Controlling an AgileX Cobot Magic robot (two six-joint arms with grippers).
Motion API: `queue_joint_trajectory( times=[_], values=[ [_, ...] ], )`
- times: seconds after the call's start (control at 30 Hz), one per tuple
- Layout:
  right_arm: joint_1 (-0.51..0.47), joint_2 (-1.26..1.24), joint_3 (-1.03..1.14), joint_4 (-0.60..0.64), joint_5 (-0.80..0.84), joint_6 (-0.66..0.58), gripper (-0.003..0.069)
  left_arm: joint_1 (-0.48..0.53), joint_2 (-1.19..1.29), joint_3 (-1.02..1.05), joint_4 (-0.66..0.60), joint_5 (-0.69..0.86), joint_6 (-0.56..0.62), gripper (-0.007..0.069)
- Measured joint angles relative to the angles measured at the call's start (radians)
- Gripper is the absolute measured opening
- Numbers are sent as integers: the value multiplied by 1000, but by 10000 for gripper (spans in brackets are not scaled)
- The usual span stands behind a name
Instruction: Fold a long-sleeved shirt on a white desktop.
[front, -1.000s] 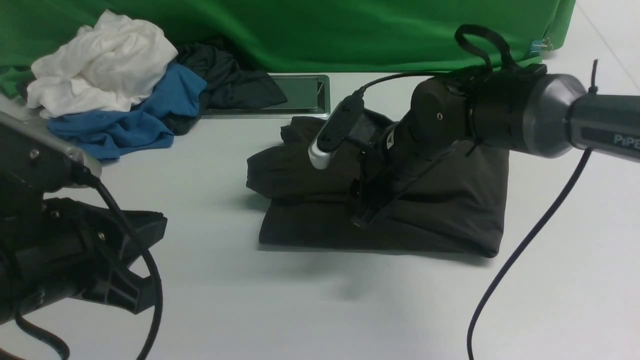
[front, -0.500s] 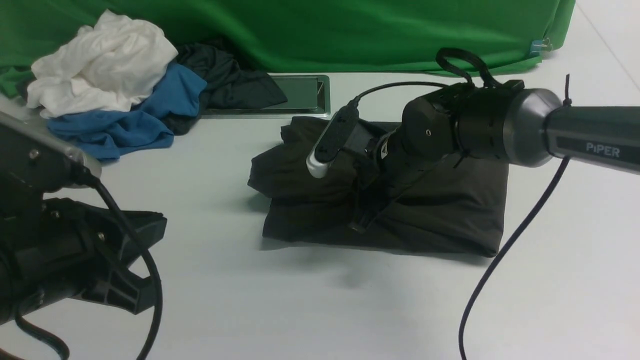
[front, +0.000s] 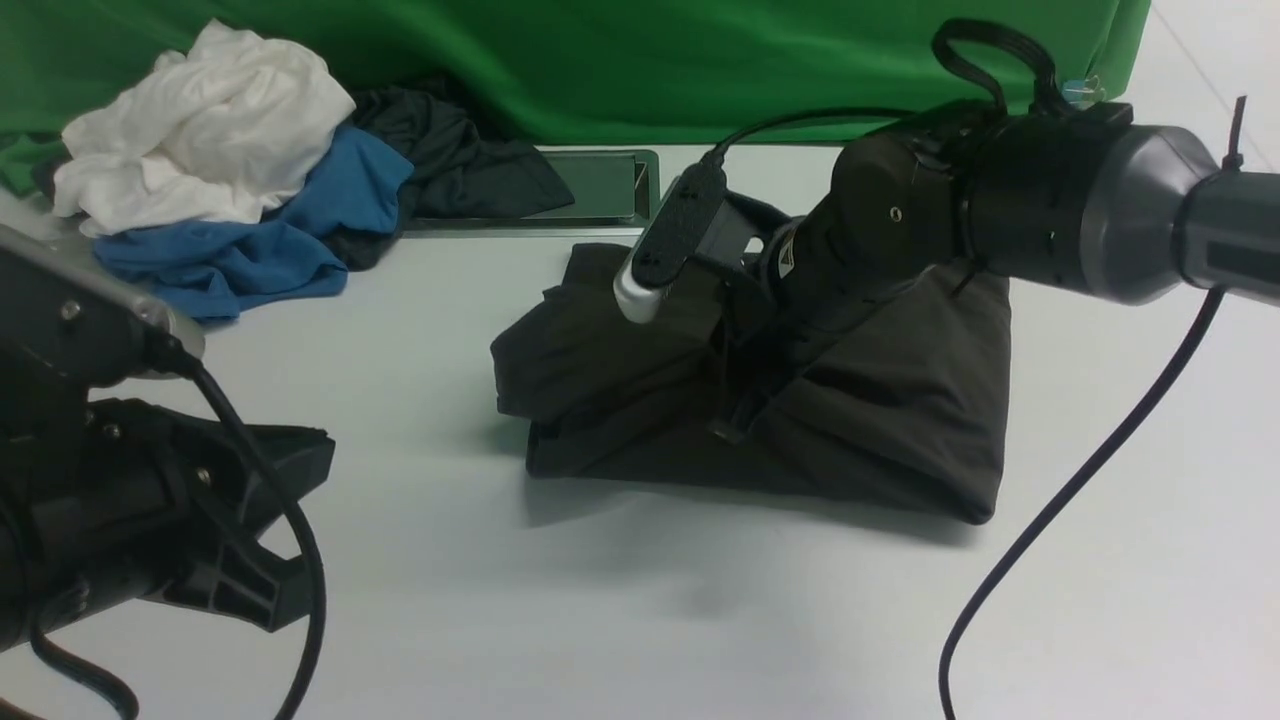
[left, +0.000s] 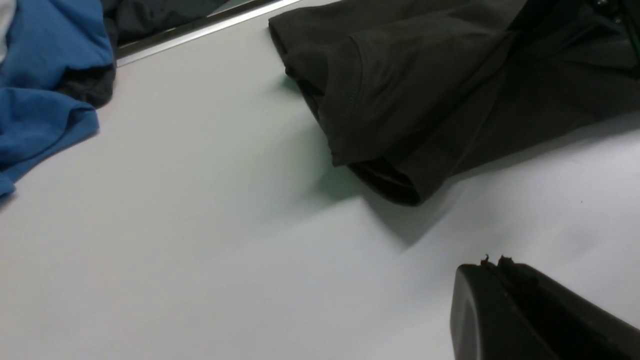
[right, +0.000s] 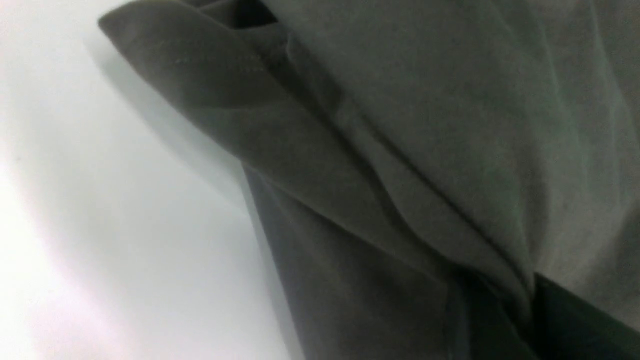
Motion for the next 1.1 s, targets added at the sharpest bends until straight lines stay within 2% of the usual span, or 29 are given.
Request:
queue_joint_trajectory(
  times=[0.03,0.13,0.23,0.33,0.53,0.63,0.73,0.8,0.9,1.1],
  values=[
    [1,1,0,0,3,1,142,0,0,0,0,0,0,18],
    [2,1,0,0,17,6,257,0,0,0,-3,1,0,18],
    [2,1,0,0,23,6,313,0,0,0,-4,1,0,18],
    [2,-2,0,0,28,6,319,0,0,0,-5,2,0,18],
    [2,0,0,1,29,19,218,0,0,0,-7,2,3,18],
    [2,12,0,16,29,26,240,0,0,0,-7,2,3,18],
    [2,36,0,23,22,19,295,0,0,0,-7,4,3,18],
    [3,45,0,23,16,16,298,0,0,0,-7,5,3,18],
    [3,48,0,23,15,15,263,0,0,0,-7,5,3,18],
    [3,36,0,23,16,2,67,0,0,0,-7,8,3,18]
  ],
)
